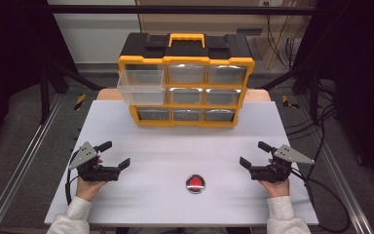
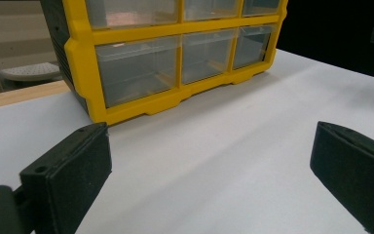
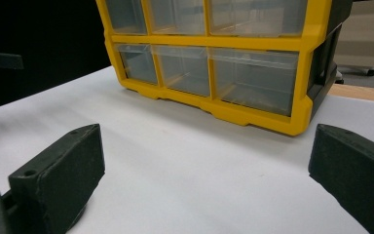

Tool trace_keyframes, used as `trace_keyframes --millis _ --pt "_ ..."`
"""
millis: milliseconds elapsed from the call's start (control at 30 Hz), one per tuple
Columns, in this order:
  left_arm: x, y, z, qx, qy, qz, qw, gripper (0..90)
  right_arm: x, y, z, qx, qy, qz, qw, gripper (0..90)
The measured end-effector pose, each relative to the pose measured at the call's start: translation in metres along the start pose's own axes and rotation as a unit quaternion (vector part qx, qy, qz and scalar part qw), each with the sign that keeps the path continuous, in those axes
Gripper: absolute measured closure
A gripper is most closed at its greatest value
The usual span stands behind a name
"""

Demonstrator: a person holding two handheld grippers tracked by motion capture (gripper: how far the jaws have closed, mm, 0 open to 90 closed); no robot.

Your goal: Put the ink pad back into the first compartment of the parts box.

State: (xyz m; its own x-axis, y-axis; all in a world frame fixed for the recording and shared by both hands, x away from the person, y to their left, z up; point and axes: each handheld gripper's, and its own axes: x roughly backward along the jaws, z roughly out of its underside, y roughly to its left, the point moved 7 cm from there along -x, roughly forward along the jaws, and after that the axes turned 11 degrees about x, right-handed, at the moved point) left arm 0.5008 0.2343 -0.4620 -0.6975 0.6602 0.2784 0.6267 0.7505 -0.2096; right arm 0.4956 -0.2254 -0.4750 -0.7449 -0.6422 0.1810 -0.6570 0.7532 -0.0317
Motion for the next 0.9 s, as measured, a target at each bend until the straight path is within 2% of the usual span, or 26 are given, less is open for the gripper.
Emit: trace_keyframes --millis 367,567,900 --pt "-0.001 0.001 0.002 0.002 0.004 0.000 1.0000 1.1 -0.008 0.012 -0.007 0.005 0.012 -0.015 0.9998 0.5" --pt "-0.002 0.001 0.003 0.001 0.008 0.000 1.0000 1.1 -0.016 0.027 -0.012 0.013 0.024 -0.027 0.9992 0.5" --pt "-0.003 0.003 0.004 0.004 0.008 -0.002 1.0000 1.1 -0.034 0.053 -0.011 0.026 0.051 -0.052 0.9970 0.5"
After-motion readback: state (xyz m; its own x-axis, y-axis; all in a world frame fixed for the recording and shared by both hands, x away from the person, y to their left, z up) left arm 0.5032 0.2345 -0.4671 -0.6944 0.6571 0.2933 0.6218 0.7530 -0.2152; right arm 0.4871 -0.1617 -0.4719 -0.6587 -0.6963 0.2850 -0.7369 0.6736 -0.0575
